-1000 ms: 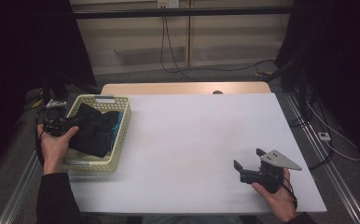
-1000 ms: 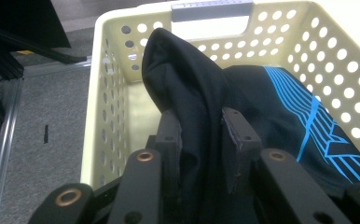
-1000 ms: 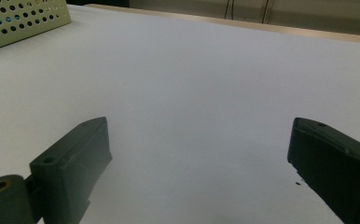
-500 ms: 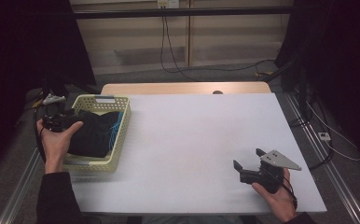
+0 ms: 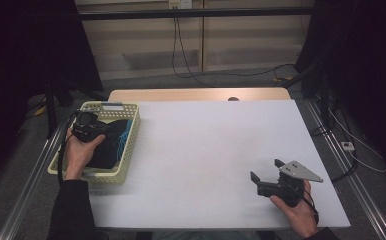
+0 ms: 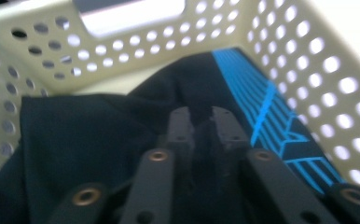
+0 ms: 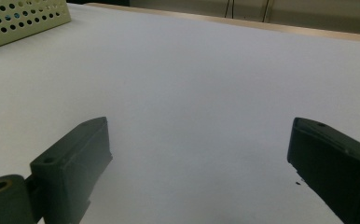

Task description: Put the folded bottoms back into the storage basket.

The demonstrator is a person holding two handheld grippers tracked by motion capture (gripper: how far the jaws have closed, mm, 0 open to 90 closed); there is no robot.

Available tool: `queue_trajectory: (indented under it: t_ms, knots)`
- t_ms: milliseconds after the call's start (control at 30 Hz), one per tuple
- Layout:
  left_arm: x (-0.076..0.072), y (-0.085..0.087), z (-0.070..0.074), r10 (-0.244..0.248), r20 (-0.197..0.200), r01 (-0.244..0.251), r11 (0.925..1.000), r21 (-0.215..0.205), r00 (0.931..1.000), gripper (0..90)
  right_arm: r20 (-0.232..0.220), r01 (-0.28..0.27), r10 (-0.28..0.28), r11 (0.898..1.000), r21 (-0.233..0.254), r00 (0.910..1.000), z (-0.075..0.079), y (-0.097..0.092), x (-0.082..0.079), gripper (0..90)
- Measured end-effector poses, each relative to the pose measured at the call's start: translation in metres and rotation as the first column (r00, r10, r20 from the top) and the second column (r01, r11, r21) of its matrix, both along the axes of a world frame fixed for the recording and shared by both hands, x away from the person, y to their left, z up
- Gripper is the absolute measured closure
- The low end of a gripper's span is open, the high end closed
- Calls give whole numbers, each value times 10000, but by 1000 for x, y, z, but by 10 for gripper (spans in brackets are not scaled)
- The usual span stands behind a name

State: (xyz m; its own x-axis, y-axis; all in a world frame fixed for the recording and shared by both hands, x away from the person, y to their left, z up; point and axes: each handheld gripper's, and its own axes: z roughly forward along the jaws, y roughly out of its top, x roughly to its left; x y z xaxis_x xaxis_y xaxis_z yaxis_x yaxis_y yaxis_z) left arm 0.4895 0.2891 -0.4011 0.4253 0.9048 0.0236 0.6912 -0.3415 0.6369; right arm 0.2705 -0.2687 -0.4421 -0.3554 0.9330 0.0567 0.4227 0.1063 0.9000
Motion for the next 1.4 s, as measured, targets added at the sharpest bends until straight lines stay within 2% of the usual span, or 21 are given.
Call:
queue_trajectory:
  t_ms: [100, 133, 233, 267, 367, 467, 567, 833, 900, 1000, 1100, 1167, 1233, 1333, 1400]
  knots:
    - [3, 1, -6, 350, -290, -348, 9994, 82, 9990, 874, 12, -10, 10, 10000, -26, 10000, 0, 0, 0, 57]
    - [4, 2, -9, 657, -435, -653, 9978, 108, 9969, 900, 17, -10, 10, 10000, -25, 10000, 0, 0, 0, 57]
    - [7, 3, -11, 1050, -814, -1033, 9943, 249, 9911, 900, -3, -11, 11, 10000, -26, 10000, 0, 0, 0, 57]
    - [8, 3, -13, 1188, -947, -1151, 9924, 442, 9884, 900, -10, -9, 9, 10000, -25, 10000, 0, 0, 0, 57]
    - [13, 3, -23, 1354, -1715, -1218, 9887, 878, 9758, 900, -19, -3, 3, 10000, -48, 10000, -1, 0, 1, 57]
    - [15, 3, -27, 1434, -1832, -1280, 9874, 932, 9726, 900, -3, 2, -2, 10000, -36, 10000, -1, 0, 1, 57]
    - [16, 2, -29, 1329, -1752, -1146, 9872, 1105, 9755, 900, -15, 55, -55, 10000, -13, 10000, -1, -1, 1, 57]
    - [15, 0, -31, 1025, -1691, -828, 9893, 1198, 9803, 900, -10, 54, -54, 10000, -3, 10000, 0, 0, 0, 57]
    - [15, 0, -31, 938, -1761, -744, 9907, 1139, 9799, 900, -7, 60, -60, 10000, -1, 10000, 0, -1, 0, 57]
    - [14, -2, -31, 463, -1892, -326, 9967, 747, 9808, 900, -9, 53, -53, 10000, -9, 10000, 0, 0, 0, 57]
    - [14, -6, -32, 446, -1771, -290, 9955, 897, 9832, 900, -12, 51, -51, 10000, -7, 10000, 0, 0, 0, 57]
    - [15, -6, -32, 423, -1836, -264, 9957, 883, 9821, 900, -4, 52, -52, 10000, 1, 10000, 0, 0, 0, 57]
    - [17, -4, -32, 441, -1764, -324, 9971, 688, 9833, 900, 8, 33, -33, 10000, -9, 10000, 0, 0, 0, 57]
    - [18, -4, -32, 222, -1660, -71, 9959, 907, 9859, 900, -3, 39, -39, 10000, 1, 10000, 0, 0, 0, 57]
    - [20, -5, -34, 189, -1437, -50, 9953, 967, 9894, 900, -22, 64, -64, 10000, 23, 10000, 0, 0, 0, 57]
